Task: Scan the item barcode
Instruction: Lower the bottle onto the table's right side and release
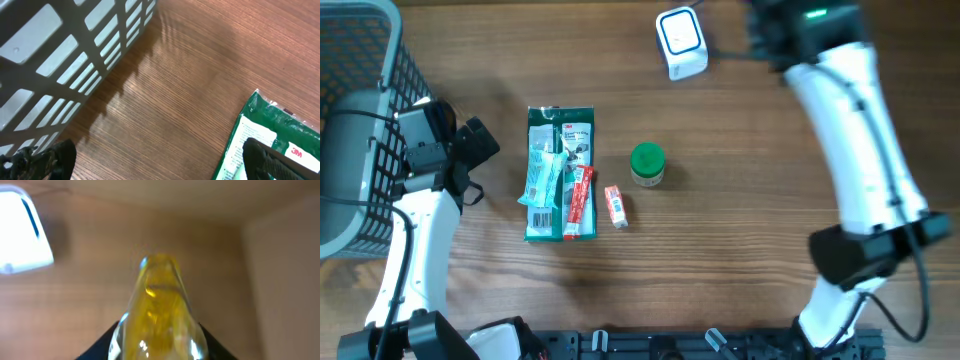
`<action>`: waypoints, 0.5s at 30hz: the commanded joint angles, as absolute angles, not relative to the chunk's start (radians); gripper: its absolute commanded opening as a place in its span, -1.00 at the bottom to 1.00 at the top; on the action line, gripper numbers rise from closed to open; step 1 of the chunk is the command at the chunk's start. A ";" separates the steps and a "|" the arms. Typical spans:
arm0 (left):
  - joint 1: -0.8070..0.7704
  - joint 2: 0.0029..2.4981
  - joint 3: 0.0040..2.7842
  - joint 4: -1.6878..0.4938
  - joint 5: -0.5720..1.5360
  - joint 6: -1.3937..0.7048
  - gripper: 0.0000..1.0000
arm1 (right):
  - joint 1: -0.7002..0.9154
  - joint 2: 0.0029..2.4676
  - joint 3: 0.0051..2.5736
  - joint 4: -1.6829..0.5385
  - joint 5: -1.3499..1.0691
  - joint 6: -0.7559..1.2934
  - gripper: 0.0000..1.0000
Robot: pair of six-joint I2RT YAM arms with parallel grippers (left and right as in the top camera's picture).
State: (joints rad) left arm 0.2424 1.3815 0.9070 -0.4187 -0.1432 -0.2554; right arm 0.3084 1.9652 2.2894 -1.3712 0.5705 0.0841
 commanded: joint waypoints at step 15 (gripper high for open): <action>0.246 1.369 0.920 -0.416 -0.139 -0.243 1.00 | -0.296 2.006 1.695 -1.213 -0.072 0.134 -0.36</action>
State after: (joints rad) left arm 0.2424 1.3815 0.9073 -0.4183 -0.1432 -0.2550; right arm -0.3019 2.0102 1.7138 -1.2285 -0.0605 0.1089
